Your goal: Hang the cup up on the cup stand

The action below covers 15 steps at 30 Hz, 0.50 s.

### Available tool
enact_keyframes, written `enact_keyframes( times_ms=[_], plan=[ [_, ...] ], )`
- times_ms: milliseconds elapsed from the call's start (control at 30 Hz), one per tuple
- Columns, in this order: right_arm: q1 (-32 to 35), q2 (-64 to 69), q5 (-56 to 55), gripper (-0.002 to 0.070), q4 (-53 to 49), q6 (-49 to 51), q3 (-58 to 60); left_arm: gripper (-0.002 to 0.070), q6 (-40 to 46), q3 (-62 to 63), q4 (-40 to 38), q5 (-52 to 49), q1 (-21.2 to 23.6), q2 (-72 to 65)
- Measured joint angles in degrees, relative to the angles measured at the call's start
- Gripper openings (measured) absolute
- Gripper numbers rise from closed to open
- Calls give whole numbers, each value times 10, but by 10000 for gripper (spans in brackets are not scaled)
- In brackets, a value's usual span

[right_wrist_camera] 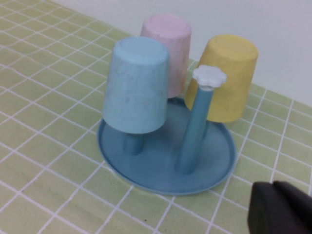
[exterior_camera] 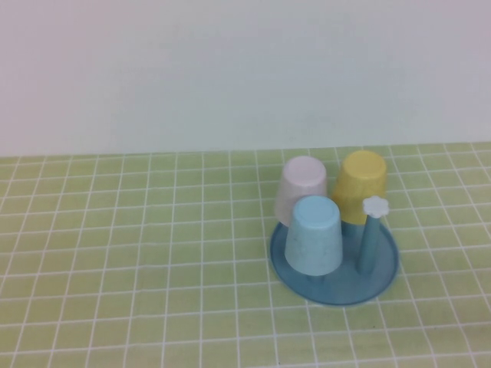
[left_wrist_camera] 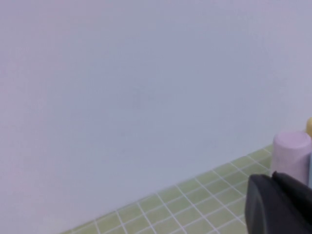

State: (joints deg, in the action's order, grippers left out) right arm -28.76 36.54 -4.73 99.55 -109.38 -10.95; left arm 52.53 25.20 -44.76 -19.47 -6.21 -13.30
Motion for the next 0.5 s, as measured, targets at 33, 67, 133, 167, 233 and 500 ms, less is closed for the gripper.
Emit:
enact_keyframes(
  times_ms=[33, 67, 133, 167, 233, 500],
  plan=[
    [0, 0, 0, -1, 0, 0, 0, -1, 0, -11, 0, 8, 0, 11],
    [0, 0, 0, -1, 0, 0, 0, -1, 0, -21, -1, 20, 0, 19],
    [0, 0, 0, -1, 0, 0, 0, -1, 0, -43, -10, 43, 0, 22],
    [0, 0, 0, -1, 0, 0, 0, -1, 0, -56, -24, 58, 0, 22],
    [0, 0, 0, -1, 0, 0, 0, -1, -27, -79, -33, 78, 0, 18],
    [0, 0, 0, -1, 0, 0, 0, -1, -551, -182, 386, 115, 0, 16]
  ],
)
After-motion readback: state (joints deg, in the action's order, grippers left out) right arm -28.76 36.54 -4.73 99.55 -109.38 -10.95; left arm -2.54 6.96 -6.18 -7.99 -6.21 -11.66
